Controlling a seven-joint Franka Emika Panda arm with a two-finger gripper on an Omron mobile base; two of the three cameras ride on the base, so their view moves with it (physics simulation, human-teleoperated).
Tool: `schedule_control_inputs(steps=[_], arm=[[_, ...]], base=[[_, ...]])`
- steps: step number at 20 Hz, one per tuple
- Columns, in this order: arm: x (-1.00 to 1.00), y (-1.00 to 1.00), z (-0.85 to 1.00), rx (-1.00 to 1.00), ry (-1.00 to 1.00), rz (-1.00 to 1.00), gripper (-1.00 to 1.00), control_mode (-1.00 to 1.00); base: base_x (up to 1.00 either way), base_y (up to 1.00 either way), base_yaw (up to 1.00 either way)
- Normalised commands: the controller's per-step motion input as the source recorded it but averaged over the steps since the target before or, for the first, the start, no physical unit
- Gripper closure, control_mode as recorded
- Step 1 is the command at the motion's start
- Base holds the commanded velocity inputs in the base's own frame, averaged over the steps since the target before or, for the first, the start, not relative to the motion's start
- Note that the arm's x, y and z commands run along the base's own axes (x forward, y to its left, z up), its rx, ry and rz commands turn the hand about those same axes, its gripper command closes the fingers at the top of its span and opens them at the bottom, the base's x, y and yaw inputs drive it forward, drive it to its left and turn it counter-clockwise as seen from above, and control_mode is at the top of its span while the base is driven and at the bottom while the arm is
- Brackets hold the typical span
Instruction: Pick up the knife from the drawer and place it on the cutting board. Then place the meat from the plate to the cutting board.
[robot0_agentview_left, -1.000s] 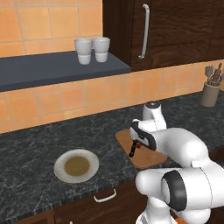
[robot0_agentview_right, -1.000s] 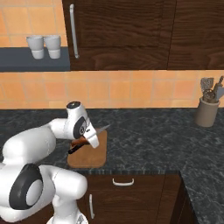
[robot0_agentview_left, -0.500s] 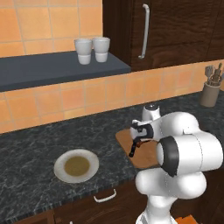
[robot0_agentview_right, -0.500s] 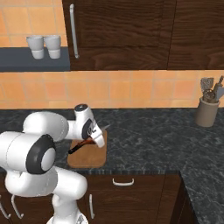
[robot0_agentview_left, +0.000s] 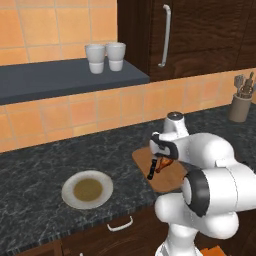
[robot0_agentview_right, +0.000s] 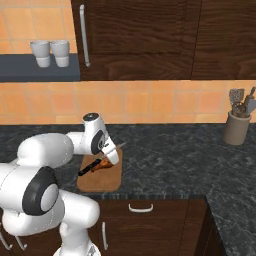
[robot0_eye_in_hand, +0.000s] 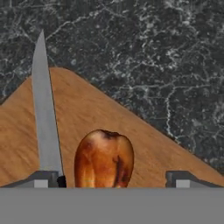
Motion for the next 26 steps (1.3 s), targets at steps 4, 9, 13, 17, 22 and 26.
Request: schedule_control_inputs(steps=[4,9,13,17,22,26], arm=[[-0.72,-0.08,0.42,0.0,-0.07,0.03,-1.0,-1.0],[-0.63,-0.04,0.4,0.01,-0.1,0.02,-1.0,-1.0],[-0.71,-0.2,0.48,0.05,-0.18,0.02,-1.0,-1.0],[-0.66,-0.27,0.42,0.08,-0.24,0.01,-1.0,-1.0],[-0.52,-0.32,0.49,0.12,-0.17,0.01,-1.0,-1.0],[-0.4,-0.23,0.76,0.09,-0.1,0.0,-1.0,-1.0]], base=[[0.0,0.0,0.0],[0.0,0.0,0.0],[0.0,0.0,0.0],[0.0,0.0,0.0],[0.0,0.0,0.0],[0.0,0.0,0.0]])
